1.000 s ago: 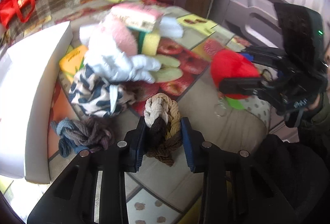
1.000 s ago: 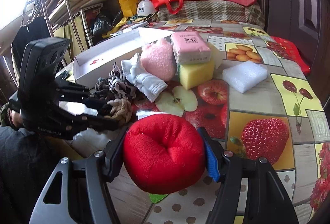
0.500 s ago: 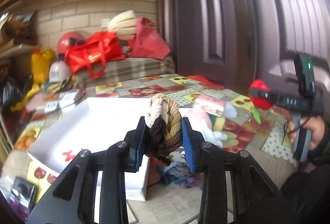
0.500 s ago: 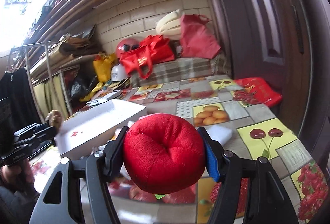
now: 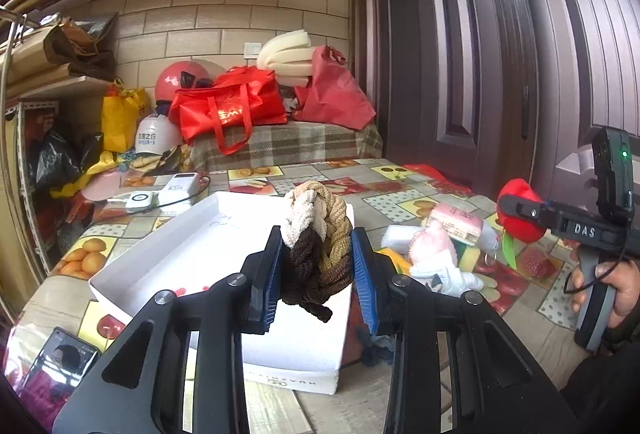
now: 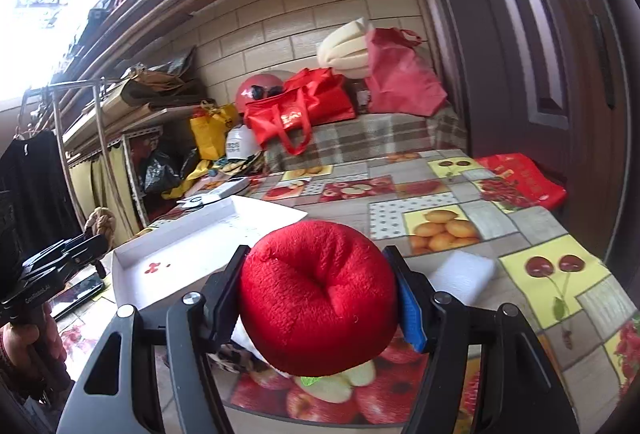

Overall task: Organize soft objects
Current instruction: 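Carry the braided hair tie and the red plush over the white tray, then open the left tool to drop the hair tie while the right tool drops the red plush, then move both tools back to the pile of soft items, then grasp the grey knotted hair tie with the left tool while the right tool grasps the white foam sheet, then carry the grey hair tie and the white foam sheet over the white tray, then open the left tool to drop the grey hair tie while the right tool drops the foam sheet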

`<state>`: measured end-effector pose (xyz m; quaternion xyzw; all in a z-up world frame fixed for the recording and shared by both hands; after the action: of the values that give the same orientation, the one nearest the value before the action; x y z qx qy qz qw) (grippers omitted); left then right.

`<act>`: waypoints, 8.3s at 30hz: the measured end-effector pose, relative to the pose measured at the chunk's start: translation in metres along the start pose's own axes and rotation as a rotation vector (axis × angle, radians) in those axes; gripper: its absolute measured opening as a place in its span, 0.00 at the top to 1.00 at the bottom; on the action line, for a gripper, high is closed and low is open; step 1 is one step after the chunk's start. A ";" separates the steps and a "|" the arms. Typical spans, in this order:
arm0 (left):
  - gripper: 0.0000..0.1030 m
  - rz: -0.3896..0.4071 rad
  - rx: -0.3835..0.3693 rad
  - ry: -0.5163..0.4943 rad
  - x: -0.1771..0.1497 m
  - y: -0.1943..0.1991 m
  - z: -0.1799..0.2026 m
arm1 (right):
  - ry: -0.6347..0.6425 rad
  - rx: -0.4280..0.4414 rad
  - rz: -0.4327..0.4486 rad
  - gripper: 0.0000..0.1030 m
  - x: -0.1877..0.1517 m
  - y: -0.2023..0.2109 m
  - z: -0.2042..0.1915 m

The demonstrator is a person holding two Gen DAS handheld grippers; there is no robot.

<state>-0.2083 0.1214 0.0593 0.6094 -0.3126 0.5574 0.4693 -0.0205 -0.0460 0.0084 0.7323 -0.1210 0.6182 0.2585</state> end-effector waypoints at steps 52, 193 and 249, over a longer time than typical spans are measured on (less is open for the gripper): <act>0.00 -0.142 0.302 0.391 -0.016 -0.067 -0.154 | 0.147 0.116 -0.058 0.00 -0.005 -0.098 -0.175; 0.73 -0.031 -0.043 -0.013 0.001 -0.008 0.004 | 0.115 0.048 0.090 0.40 -0.007 0.024 -0.047; 0.26 -0.066 0.248 0.165 -0.001 -0.053 -0.133 | 0.152 0.160 -0.085 0.13 -0.006 -0.103 -0.174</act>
<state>-0.2121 0.2633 0.0386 0.6247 -0.1816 0.6241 0.4328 -0.1174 0.1313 -0.0033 0.7062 -0.0198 0.6681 0.2336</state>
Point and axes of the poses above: each gripper's, at about its wrist camera, not at the fingertips, and y roughly against the way its jaws point, z to its right, x to its top, the point moved 3 cm from there along -y, roughly the way its jaws point, and after that the axes turned 6 degrees about -x, right-handed, at the moved point
